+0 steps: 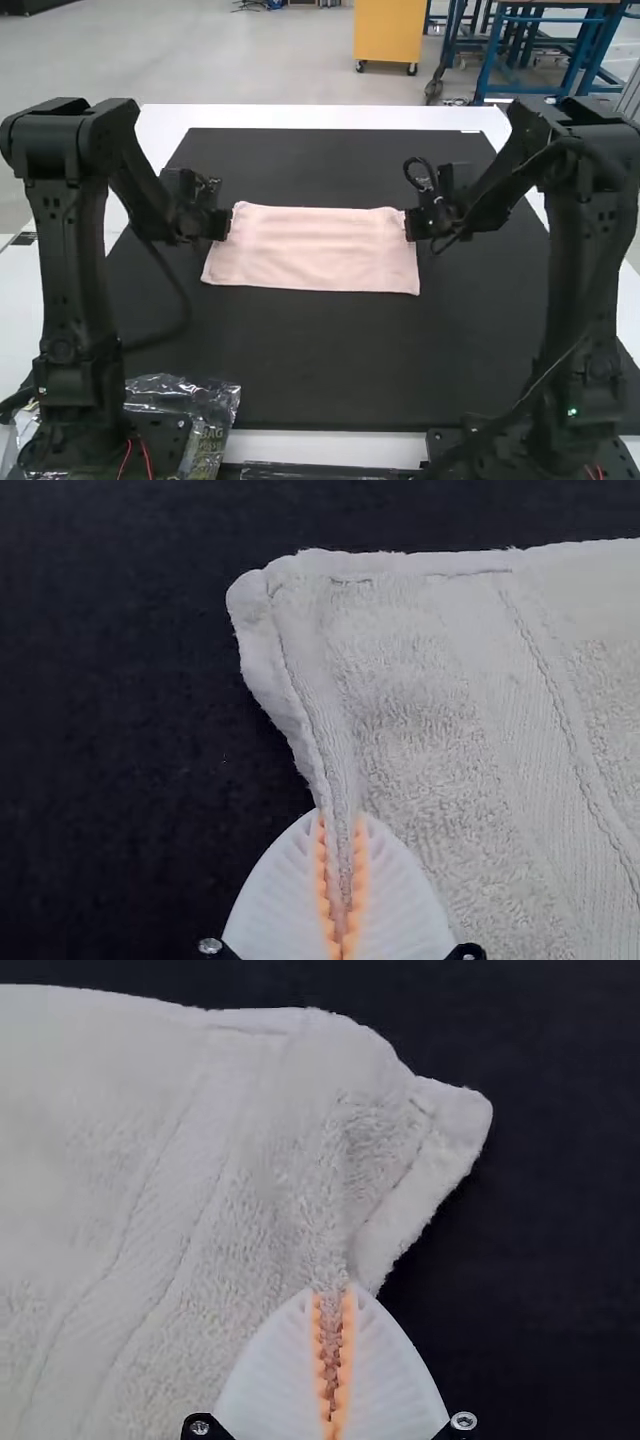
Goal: Fold the towel.
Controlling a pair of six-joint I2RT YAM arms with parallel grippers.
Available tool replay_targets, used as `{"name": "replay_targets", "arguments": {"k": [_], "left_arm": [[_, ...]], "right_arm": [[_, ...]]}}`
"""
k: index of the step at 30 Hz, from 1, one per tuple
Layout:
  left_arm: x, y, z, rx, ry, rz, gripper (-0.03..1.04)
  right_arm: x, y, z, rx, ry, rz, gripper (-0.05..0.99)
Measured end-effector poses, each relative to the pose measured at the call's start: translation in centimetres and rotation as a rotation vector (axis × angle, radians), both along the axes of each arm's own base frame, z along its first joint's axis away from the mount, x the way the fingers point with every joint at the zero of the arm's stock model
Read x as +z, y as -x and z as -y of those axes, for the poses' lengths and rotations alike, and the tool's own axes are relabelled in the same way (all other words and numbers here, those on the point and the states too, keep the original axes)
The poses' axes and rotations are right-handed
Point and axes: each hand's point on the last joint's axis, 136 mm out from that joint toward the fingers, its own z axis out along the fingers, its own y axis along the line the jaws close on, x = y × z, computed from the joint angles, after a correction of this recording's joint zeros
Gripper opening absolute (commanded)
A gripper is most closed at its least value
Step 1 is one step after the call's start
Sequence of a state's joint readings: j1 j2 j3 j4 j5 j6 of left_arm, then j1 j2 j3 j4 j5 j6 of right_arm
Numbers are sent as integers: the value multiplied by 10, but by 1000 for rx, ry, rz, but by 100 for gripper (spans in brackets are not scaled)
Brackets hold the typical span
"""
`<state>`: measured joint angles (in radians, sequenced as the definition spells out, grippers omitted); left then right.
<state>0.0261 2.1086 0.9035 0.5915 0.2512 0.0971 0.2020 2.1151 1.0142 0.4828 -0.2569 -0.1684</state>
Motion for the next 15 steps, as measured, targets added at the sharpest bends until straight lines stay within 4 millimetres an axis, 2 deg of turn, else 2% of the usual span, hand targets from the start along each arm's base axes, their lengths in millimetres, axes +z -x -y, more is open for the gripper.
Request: {"name": "replay_targets", "arguments": {"k": [9, 15], "left_arm": [[51, 7, -2, -16, 28, -5, 2], [81, 20, 1, -31, 37, 20, 2]], "right_arm": [[48, 5, -1, 14, -41, 33, -2], [55, 25, 1, 23, -56, 12, -2]]}}
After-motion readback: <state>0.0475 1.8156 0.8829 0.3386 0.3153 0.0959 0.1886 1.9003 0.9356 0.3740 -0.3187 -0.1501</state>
